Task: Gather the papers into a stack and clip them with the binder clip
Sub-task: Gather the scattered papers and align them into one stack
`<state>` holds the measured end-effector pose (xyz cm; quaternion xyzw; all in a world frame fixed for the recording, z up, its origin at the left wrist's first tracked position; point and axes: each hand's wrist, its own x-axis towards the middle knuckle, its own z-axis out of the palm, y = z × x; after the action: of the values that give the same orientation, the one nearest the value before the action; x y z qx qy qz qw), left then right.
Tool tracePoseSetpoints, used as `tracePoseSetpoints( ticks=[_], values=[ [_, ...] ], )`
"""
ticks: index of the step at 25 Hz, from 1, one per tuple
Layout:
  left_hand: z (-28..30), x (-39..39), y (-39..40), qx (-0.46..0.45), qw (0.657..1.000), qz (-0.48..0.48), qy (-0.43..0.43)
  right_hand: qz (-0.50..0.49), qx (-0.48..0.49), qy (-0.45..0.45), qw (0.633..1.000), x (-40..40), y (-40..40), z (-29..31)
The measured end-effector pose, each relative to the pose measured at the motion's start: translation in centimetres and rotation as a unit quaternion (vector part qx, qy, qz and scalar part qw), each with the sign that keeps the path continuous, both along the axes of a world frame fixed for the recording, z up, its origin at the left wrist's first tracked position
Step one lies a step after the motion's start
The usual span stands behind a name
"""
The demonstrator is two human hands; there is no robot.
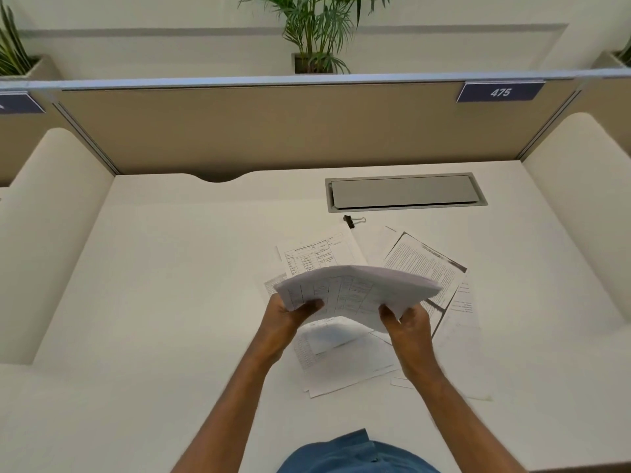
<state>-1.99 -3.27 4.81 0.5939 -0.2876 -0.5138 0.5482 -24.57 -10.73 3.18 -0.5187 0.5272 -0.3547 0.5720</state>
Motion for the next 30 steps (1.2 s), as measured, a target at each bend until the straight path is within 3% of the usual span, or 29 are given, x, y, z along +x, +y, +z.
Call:
tracePoseSetpoints(
  ticks=[5,13,17,20,22,25,30],
  values=[
    [-2.2,-0.8,0.4,0.056,0.998,0.007,0.005,0.067,0.026,0.102,0.992,0.2,0.8,-2.4],
    [-5.1,-0.9,-0.6,0.127,0.986,0.108,-0.017,0.105,0.025,0.159,0.981,0.5,-1.9,-2.4],
    [-6.1,-1.4,-1.5,0.258,0.950,0.128,-0.123,0.084,-0.008,0.283,0.955,1.6,-4.7,-5.4],
    [-6.0,-1.6,-1.9,0.293,0.941,0.151,-0.078,0.104,0.031,0.330,0.938,2.2,-5.1,-6.9],
    [-7.4,-1.0,-2.0,0.271,0.950,0.152,-0.043,0.097,0.020,0.329,0.939,2.3,-4.9,-7.7],
    [-7.8,-0.5,-1.8,0.219,0.960,0.165,0.060,0.081,0.026,0.298,0.951,2.4,-4.5,-8.2],
    [-7.7,-0.6,-1.2,0.204,0.959,0.165,0.106,0.088,0.106,0.225,0.965,2.4,-4.1,-7.7]
  ],
)
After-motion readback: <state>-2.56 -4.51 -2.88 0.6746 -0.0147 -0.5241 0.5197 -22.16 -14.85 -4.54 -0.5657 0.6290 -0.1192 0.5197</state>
